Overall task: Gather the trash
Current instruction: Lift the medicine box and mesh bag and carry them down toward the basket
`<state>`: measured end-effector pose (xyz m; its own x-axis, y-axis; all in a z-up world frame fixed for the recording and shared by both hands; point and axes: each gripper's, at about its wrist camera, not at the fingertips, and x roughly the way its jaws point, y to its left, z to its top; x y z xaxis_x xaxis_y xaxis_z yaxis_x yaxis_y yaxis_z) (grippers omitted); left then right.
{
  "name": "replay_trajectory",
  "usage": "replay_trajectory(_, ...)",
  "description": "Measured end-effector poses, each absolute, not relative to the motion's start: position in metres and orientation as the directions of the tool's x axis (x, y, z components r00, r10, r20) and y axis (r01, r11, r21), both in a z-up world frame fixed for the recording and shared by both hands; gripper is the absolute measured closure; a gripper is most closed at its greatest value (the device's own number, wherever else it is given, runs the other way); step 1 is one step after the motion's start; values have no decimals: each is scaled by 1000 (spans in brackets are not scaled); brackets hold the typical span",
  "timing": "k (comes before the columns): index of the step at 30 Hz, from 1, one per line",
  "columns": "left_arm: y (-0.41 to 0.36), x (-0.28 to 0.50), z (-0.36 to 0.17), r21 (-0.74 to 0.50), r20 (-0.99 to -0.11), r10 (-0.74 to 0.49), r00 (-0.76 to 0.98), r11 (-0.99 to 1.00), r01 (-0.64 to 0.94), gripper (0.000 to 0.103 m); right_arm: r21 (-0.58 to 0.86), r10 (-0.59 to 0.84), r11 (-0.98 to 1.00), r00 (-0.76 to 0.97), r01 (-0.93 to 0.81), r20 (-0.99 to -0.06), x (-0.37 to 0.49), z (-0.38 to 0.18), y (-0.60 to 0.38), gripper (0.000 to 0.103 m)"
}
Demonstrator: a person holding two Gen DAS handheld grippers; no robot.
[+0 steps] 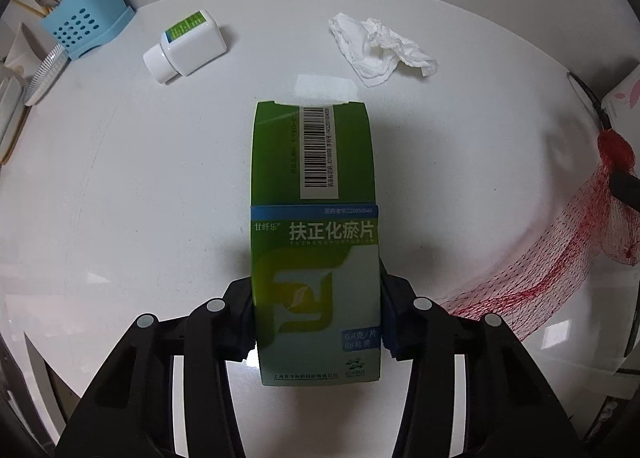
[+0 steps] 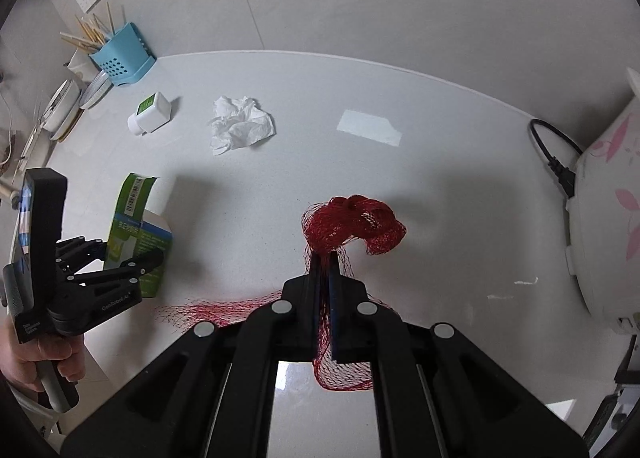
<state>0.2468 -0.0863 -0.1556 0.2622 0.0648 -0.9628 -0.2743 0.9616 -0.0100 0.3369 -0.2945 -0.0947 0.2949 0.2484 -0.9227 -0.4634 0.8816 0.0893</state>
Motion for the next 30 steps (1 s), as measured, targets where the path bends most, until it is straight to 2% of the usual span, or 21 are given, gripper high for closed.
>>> replay_trajectory(9,-66,187,-101,-44,-912,37,409,981,-187,57,84,228,937,411,-339,-883,271,-61,-290,101)
replay_trajectory(17,-47,121,-46,-56,-846,-12,533,996,-67,57,102,228,960,517,-260,-825,176,-30,-268,101)
replay_trajectory(24,-30,46,-25,-74,-800,-61,597,997,2,57,115,232,966,578,-233,-782,88,-9,-237,101)
replay_trajectory(30,-15,-18,-30,-82,-786,-95,611,995,49,57,125,224,972,613,-200,-757,7,-3,-213,101)
